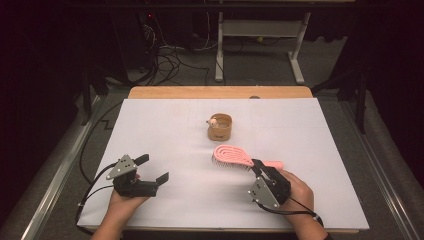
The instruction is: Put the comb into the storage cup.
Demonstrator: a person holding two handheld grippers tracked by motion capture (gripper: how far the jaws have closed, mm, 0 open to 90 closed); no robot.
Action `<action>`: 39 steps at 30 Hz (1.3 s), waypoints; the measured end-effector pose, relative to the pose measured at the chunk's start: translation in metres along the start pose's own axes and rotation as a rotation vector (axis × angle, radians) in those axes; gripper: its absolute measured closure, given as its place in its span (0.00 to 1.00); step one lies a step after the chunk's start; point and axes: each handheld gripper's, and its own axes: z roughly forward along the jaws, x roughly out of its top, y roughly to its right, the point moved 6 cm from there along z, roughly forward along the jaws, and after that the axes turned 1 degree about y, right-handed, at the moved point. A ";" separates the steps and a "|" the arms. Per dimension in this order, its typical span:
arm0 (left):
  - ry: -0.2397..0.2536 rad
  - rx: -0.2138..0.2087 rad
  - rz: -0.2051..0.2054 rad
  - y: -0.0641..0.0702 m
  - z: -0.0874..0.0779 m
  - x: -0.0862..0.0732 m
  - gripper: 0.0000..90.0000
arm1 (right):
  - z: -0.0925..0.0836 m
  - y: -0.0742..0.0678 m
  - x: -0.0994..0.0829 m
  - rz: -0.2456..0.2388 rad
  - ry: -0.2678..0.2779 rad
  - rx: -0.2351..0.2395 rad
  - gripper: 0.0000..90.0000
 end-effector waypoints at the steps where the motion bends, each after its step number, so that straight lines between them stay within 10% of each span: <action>1: 0.005 0.001 -0.008 -0.001 -0.001 0.000 0.00 | 0.000 0.002 0.000 0.025 0.004 0.004 0.91; 21: 0.005 0.008 0.018 0.003 0.000 -0.003 0.00 | -0.009 0.031 -0.010 0.426 0.113 0.068 0.91; 39: 0.017 -0.005 0.015 0.004 0.000 -0.002 0.00 | -0.013 0.048 -0.024 0.685 0.204 0.103 0.91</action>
